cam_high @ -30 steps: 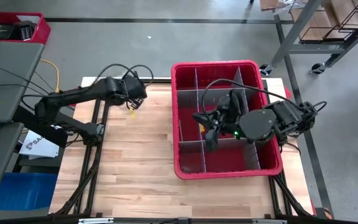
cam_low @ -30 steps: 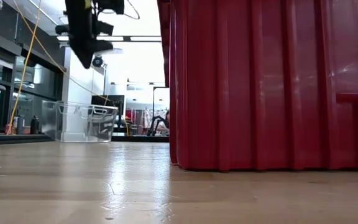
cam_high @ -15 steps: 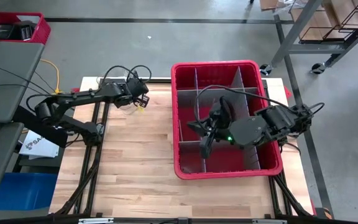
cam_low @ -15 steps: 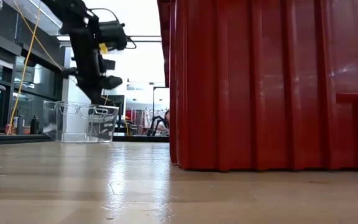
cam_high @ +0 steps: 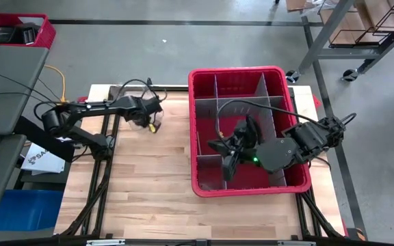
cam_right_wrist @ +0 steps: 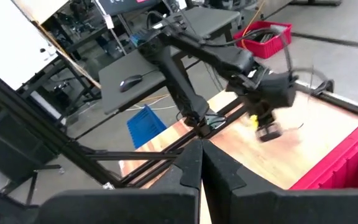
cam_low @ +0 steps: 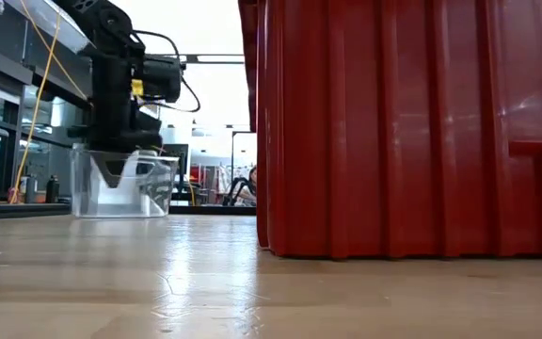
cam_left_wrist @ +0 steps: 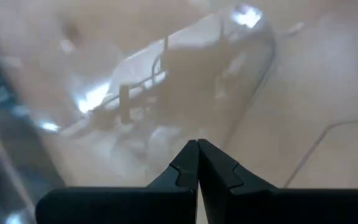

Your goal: Sort Items/Unsort Items

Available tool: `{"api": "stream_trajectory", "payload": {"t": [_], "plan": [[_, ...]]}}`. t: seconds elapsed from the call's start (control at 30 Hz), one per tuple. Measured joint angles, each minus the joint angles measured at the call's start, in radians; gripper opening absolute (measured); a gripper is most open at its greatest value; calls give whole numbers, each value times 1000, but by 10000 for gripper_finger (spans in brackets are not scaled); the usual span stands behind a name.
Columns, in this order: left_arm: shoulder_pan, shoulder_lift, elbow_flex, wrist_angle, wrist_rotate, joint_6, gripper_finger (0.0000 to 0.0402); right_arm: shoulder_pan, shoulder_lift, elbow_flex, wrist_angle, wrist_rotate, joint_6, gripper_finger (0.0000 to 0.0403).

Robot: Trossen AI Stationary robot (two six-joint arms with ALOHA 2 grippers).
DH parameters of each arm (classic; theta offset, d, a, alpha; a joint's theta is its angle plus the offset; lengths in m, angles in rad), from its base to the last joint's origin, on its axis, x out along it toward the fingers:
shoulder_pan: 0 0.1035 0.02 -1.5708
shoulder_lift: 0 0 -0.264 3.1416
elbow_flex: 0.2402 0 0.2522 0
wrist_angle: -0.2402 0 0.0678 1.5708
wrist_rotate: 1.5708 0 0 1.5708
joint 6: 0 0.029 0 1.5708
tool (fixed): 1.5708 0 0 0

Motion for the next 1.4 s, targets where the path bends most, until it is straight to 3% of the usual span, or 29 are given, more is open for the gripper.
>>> {"api": "stream_trajectory", "payload": {"t": [0.1, 0.2, 0.3, 0.53, 0.67, 0.8, 1.0, 1.13, 1.3, 1.4], "plan": [[-35, -9, 2, -106, 152, 22, 0, 1, 0, 0, 0, 14, -16, 0], [-75, -7, -1, -242, 223, 51, 0, 0, 0, 0, 1, 21, -18, 0], [-105, -21, -1, -337, 170, 47, 0, 0, 0, 0, 0, 29, -18, 0], [-116, -118, -1, -407, -101, -42, 0, 0, 0, 0, 0, 36, -18, 0], [-103, -169, 0, -382, -118, -56, 0, 0, 0, 0, 1, 36, -19, 0], [-117, -229, 28, -330, -55, -68, 0, 0, 0, 0, 1, 36, -23, 0], [-201, -351, 161, -145, 34, 108, 0, 2, -4, 0, 48, 7, -121, 0], [-256, -392, 313, -28, 34, 225, 4, 1, -17, 0, 104, -29, -233, 0], [-289, -323, 527, 57, 35, 401, 40, -14, -17, 0, 111, 24, -272, 2], [-313, -231, 632, 73, 92, 504, 83, -15, -29, 0, -3, -13, -186, 22]]}}
